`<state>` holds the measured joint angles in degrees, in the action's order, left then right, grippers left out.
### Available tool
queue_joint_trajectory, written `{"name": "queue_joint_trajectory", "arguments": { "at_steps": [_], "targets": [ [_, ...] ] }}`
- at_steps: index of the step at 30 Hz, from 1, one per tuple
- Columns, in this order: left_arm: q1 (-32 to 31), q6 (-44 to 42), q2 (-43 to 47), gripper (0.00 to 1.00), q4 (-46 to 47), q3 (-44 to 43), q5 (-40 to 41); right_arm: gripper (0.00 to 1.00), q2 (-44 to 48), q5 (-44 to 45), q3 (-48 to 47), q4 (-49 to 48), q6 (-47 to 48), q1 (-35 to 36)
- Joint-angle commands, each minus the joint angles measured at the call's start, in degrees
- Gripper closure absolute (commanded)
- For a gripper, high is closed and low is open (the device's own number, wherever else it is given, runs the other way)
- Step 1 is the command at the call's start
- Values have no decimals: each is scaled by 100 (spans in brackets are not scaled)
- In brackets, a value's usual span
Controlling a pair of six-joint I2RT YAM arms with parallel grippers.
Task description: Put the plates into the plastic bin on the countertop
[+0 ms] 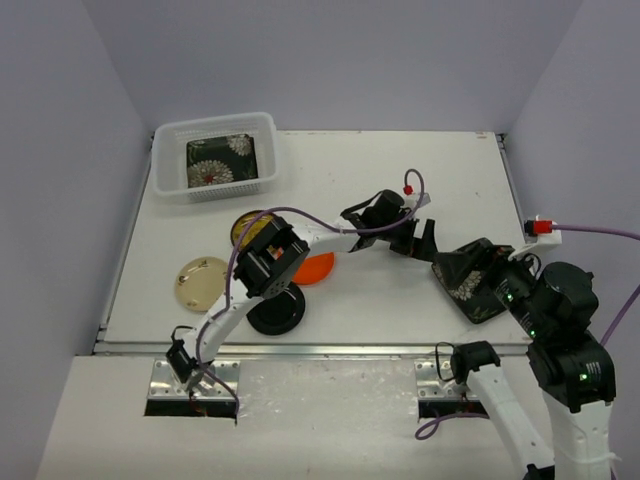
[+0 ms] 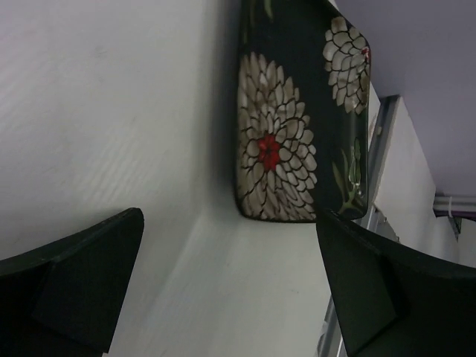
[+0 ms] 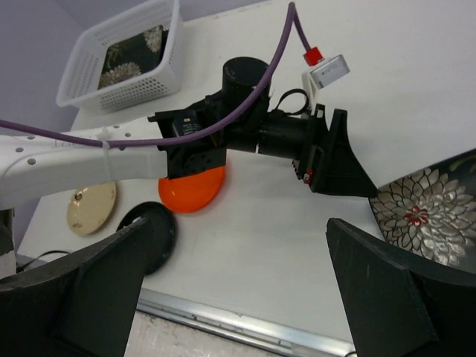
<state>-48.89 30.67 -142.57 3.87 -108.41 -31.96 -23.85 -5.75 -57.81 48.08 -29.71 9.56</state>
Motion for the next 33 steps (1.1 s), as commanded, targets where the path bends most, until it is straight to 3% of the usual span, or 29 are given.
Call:
{"name": "queue_joint_trajectory", "arguments": {
  "at_steps": [1,5,9,13,19,27,29,31,33],
  "targets": [
    [-197,202,-652,1,-426,-972,58,1,48,57,81,229,97,11],
    [-270,595,-1281,9,-756,-1885,576,1,144,-286,200,183,9,11],
    [-256,429,-1810,20,-1312,-2640,1032,1,283,-624,284,107,-42,11],
    [-226,203,-1853,38,-1387,-2552,974,1,339,-608,206,149,20,11],
    [-235,-316,-2029,44,-1555,-2738,214,1,355,-629,156,106,53,11],
    [-332,-444,-2072,65,-1652,-2619,-90,1,399,-598,248,93,32,11],
    [-340,-431,-2082,71,-1670,-2624,-100,1,399,-595,244,96,27,11],
    [-341,-431,-2066,94,-1686,-2624,-166,1,408,-578,235,104,34,18],
    [-333,-436,-2019,99,-1684,-2610,-174,1,420,-564,253,93,39,11]
  ]
}}
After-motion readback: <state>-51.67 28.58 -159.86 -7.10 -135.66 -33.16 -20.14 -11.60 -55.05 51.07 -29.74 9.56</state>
